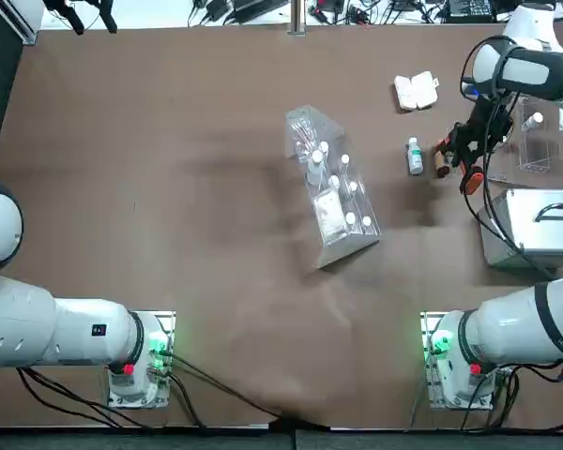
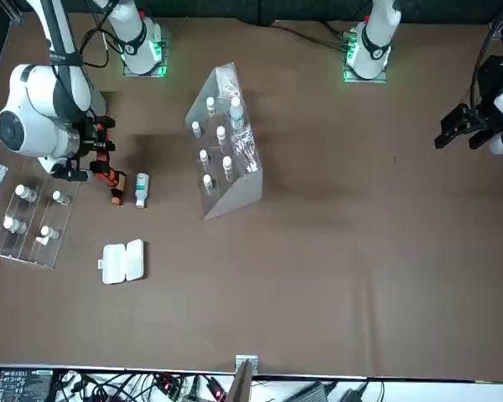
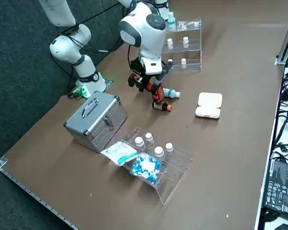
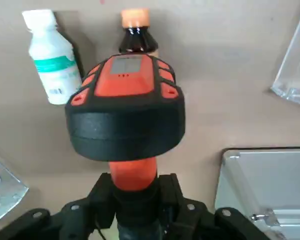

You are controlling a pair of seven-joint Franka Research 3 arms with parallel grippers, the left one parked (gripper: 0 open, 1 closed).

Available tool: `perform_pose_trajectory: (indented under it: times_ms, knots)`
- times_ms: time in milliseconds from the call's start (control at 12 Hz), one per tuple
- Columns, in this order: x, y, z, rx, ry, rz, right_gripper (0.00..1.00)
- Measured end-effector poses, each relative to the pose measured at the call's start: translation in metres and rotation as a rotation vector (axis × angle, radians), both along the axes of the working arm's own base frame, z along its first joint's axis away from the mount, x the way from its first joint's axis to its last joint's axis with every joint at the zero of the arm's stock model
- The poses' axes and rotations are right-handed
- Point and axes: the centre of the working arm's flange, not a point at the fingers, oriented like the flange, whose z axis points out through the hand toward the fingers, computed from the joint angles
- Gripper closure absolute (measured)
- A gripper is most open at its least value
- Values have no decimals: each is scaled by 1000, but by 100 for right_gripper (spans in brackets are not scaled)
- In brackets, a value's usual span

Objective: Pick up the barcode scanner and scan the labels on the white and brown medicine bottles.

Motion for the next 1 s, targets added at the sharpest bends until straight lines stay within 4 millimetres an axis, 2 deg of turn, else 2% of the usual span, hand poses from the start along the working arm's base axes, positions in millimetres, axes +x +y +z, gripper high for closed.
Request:
perform_pose_trajectory:
  times_ms: [167, 250, 417, 750, 1000]
  knots:
    - [6, 7, 9, 1, -18, 16, 56]
    - [15, 20, 23, 2, -36, 43, 56]
    - [23, 42, 34, 6, -58, 83, 56]
    - [28, 96, 39, 17, -101, 146, 56]
    - [30, 126, 34, 1, -134, 133, 56]
